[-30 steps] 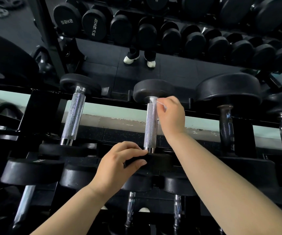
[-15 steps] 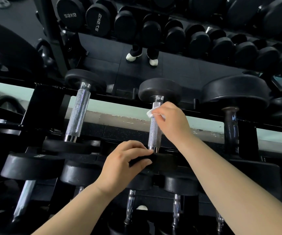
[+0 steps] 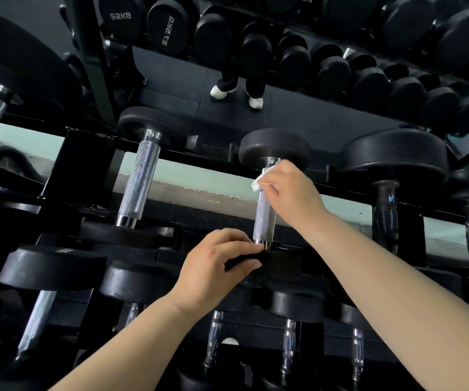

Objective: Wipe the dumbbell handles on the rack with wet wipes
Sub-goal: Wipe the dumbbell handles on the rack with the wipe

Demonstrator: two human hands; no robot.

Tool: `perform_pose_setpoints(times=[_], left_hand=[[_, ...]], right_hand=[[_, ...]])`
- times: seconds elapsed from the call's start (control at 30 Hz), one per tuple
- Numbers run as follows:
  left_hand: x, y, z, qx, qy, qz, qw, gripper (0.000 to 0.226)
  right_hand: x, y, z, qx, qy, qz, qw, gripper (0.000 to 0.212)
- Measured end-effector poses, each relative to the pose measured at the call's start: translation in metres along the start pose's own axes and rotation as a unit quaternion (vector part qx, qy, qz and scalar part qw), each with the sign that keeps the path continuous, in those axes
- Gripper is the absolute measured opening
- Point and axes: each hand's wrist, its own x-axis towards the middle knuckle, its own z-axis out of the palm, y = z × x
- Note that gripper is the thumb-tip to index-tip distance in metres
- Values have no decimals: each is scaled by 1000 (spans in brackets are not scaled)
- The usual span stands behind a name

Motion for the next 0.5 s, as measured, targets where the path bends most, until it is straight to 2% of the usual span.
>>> perform_pose_setpoints(times=[0.1, 0.17, 0.23, 0.3, 0.33, 0.37, 0.43, 0.5], left_hand=[[0, 2, -4, -22, -5, -19, 1000, 32], [3, 2, -10, -44, 20, -47, 998, 31], [12, 5, -17, -49, 47, -73, 995, 32], [27, 11, -23, -42, 30, -85, 995, 53], [35, 15, -25, -20, 11, -81, 996, 54], [43, 20, -25, -1, -3, -72, 997, 48], [58, 28, -26, 19, -10, -72, 997, 21], [64, 30, -29, 19, 5, -95, 995, 20]], right_hand=[[-13, 3, 0, 38, -91, -21, 995, 22], [-25, 2, -6, 114, -124, -1, 986, 19], [-33, 4, -14, 225, -98, 37, 969, 24], [-38, 5, -17, 301, -85, 50, 948, 28], [-39, 3, -17, 328, -89, 55, 939, 27], [-41, 2, -16, 354, -87, 63, 929, 26], [-43, -3, -13, 414, -68, 85, 904, 25], [-45, -5, -10, 455, -35, 100, 884, 25]])
